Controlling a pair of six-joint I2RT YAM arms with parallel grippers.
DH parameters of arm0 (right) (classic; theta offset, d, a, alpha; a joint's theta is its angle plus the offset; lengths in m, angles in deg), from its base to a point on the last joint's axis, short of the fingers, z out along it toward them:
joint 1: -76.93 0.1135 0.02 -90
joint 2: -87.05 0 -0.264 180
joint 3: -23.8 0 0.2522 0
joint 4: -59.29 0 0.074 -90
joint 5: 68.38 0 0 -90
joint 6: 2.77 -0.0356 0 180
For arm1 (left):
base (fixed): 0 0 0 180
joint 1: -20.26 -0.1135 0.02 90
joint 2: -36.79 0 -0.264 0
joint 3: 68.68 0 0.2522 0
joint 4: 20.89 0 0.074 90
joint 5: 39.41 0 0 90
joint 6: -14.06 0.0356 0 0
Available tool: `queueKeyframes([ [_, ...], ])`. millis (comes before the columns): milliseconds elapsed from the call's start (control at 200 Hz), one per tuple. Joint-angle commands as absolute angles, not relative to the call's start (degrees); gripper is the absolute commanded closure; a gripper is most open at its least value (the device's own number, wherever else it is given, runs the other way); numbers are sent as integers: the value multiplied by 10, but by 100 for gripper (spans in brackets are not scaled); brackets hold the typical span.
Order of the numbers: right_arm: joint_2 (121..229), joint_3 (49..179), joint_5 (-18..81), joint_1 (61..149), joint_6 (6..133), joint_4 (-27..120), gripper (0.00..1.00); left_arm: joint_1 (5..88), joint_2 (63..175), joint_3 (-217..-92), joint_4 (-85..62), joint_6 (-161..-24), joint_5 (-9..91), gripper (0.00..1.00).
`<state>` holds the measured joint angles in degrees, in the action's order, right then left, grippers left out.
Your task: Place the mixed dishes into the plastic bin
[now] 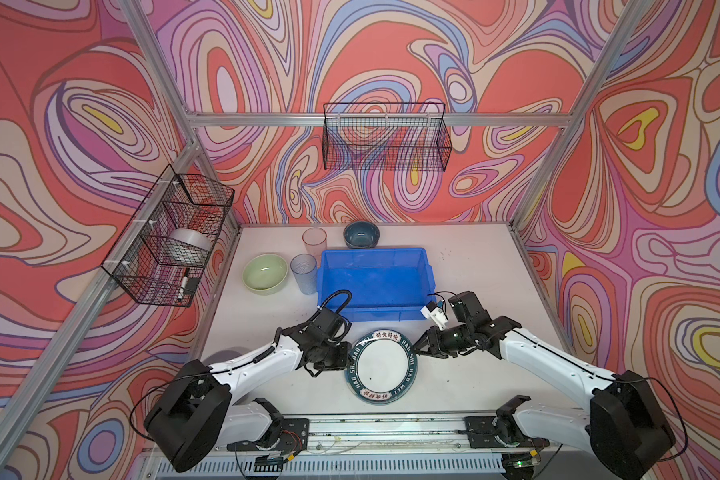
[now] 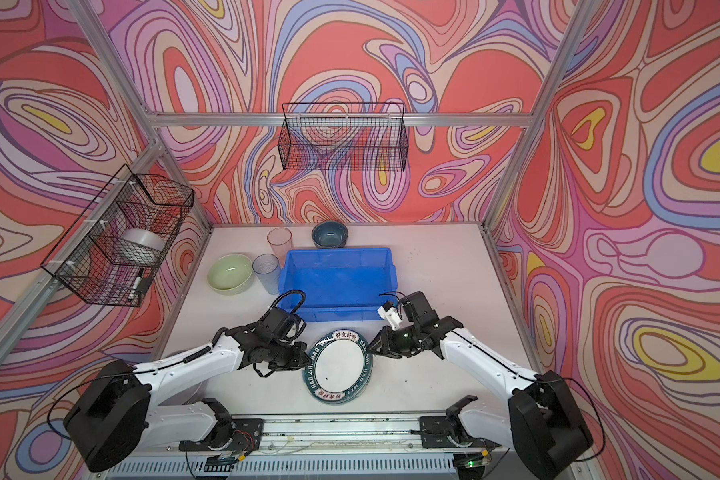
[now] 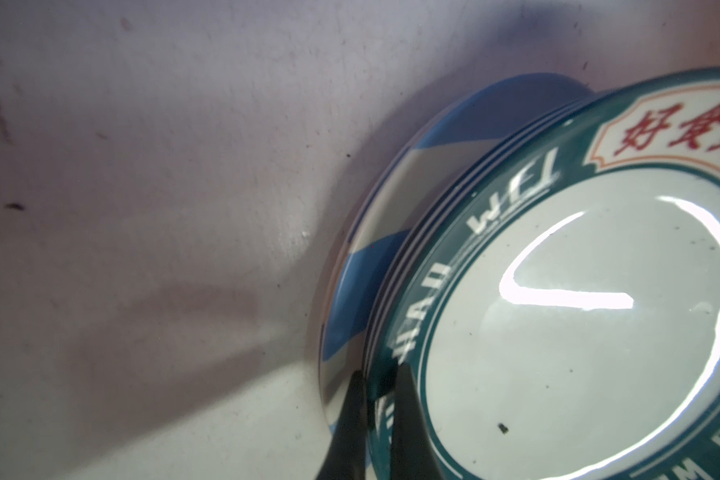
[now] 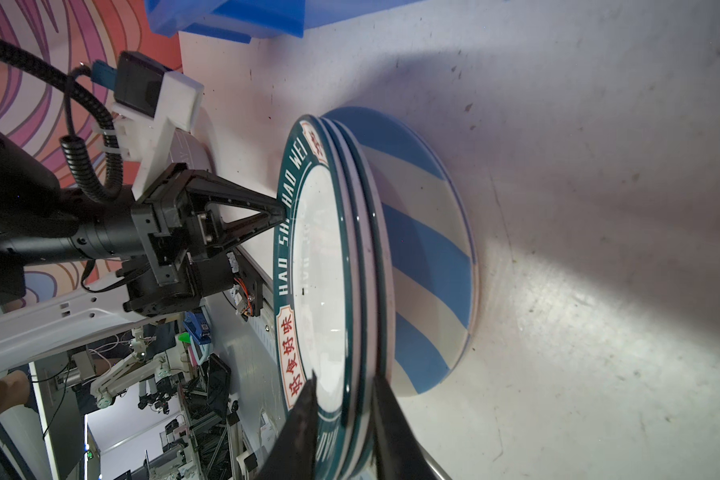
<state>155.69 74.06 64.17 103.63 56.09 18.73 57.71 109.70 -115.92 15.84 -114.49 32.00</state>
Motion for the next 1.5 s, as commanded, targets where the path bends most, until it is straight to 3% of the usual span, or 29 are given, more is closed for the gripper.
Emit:
queueKeyframes([
  [0,1553,754,645,1040,574,171,75,581,1118,-1150,207,-1138,345,100],
  [1493,1537,775,646,1040,570,136,76,581,1121,-1151,205,-1135,345,100],
])
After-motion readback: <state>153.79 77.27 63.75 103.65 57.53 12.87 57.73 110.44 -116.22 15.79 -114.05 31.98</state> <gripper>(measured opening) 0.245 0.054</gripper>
